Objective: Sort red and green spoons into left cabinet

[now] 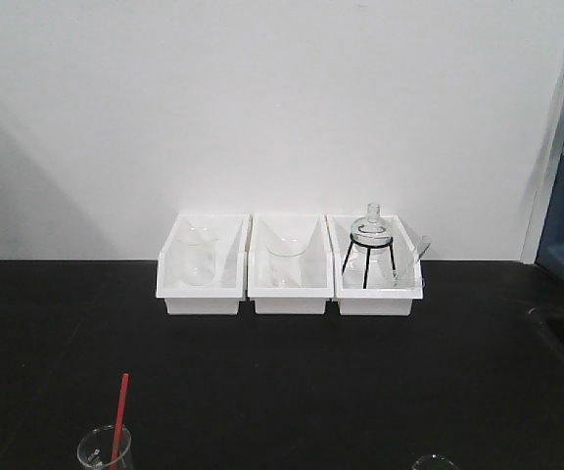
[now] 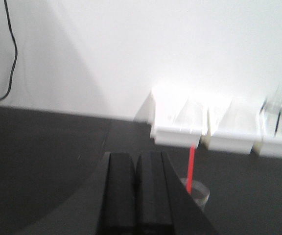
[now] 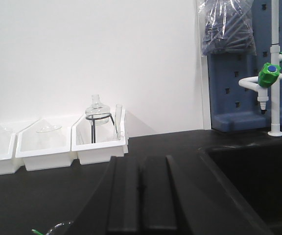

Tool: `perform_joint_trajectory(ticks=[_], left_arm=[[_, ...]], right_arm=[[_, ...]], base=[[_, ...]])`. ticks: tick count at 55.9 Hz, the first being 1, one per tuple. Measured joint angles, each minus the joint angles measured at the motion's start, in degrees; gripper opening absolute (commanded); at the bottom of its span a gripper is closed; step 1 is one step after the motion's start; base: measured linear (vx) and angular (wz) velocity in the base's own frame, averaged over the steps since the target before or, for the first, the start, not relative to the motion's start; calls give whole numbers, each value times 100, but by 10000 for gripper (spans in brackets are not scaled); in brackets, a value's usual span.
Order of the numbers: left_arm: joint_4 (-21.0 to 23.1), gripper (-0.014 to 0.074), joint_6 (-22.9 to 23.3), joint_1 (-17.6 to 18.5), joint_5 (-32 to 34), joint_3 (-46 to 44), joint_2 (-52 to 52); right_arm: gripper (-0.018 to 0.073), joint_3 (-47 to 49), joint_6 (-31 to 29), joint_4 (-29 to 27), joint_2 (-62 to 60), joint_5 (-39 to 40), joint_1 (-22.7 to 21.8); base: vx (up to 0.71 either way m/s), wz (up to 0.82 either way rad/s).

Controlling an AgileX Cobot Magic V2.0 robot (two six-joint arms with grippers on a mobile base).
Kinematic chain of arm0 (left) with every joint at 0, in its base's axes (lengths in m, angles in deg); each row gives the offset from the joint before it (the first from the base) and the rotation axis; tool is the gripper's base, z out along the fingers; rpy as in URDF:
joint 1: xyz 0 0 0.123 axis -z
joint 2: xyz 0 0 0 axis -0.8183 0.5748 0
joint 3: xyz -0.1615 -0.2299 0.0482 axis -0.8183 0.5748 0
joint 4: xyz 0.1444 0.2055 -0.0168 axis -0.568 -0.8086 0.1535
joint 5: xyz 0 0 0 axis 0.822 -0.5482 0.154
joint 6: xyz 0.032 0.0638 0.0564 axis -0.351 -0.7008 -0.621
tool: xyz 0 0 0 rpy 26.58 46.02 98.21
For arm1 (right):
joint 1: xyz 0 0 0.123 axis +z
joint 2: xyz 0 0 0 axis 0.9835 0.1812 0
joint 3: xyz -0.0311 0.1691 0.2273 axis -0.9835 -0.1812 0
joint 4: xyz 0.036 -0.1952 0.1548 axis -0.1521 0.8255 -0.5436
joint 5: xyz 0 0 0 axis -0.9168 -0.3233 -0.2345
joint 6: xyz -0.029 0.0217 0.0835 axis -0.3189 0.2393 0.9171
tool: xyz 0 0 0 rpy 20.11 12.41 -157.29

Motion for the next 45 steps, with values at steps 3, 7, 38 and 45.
perform_joint_trajectory(ticks=[3, 7, 38, 45], left_arm=[[26, -6, 13, 0, 83, -186, 0], [11, -6, -52, 0, 67, -628, 0], [-210, -6, -225, 0, -1814, -1916, 1561], [-129, -5, -206, 0, -1816, -1916, 1794]], right_arm=[[-4, 208, 0, 0, 0, -266, 0], [-4, 754, -25, 5, 23, -877, 0], [0, 1822, -43, 225, 2397, -2005, 0], [1, 1822, -43, 267, 2918, -1925, 0]], base=[[0, 0], [0, 0], [0, 0], [0, 0]])
